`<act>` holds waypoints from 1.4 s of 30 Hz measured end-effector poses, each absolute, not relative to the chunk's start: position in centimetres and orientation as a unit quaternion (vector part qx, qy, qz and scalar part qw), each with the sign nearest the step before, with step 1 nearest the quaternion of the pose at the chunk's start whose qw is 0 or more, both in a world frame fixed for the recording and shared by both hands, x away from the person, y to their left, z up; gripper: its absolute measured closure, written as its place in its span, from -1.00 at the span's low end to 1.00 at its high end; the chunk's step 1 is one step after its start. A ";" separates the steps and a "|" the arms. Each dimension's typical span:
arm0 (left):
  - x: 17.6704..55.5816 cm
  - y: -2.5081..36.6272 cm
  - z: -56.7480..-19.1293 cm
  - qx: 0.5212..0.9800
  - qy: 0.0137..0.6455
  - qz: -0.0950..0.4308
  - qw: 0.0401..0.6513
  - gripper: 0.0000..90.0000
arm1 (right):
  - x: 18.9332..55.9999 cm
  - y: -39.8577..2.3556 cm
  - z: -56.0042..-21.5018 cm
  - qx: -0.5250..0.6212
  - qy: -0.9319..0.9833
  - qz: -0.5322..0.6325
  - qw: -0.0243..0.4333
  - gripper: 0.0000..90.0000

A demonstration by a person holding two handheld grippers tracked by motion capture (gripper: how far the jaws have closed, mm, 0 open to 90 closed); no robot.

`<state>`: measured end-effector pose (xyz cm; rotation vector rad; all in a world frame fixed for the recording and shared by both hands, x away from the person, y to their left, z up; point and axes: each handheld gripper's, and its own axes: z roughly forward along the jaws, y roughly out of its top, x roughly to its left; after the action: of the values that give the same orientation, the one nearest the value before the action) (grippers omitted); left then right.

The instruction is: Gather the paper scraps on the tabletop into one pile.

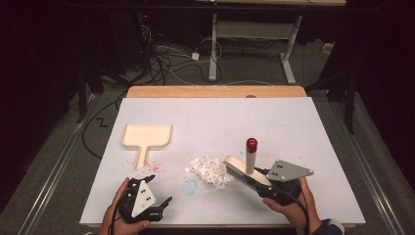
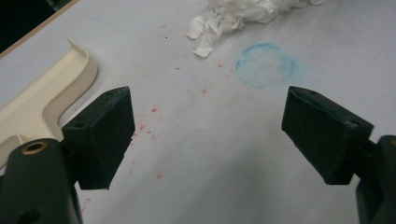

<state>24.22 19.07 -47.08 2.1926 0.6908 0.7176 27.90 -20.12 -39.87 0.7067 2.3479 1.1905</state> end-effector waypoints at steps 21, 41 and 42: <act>24.5 19.0 -47.1 0.853 0.269 0.275 0.352 -0.64 | 27.9 -29.2 -40.1 0.300 0.868 0.378 0.120 0.51; 24.7 18.5 -47.5 0.862 0.262 0.262 0.346 -0.64 | 38.2 -30.6 -41.6 0.334 0.893 0.298 0.047 0.22; 24.7 18.5 -47.5 0.862 0.262 0.262 0.346 -0.64 | 38.4 -30.4 -41.7 0.334 0.895 0.291 0.058 0.16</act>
<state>24.67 18.53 -47.52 2.2374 0.6798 0.6792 38.36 -30.42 -41.65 1.0117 2.7113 0.8804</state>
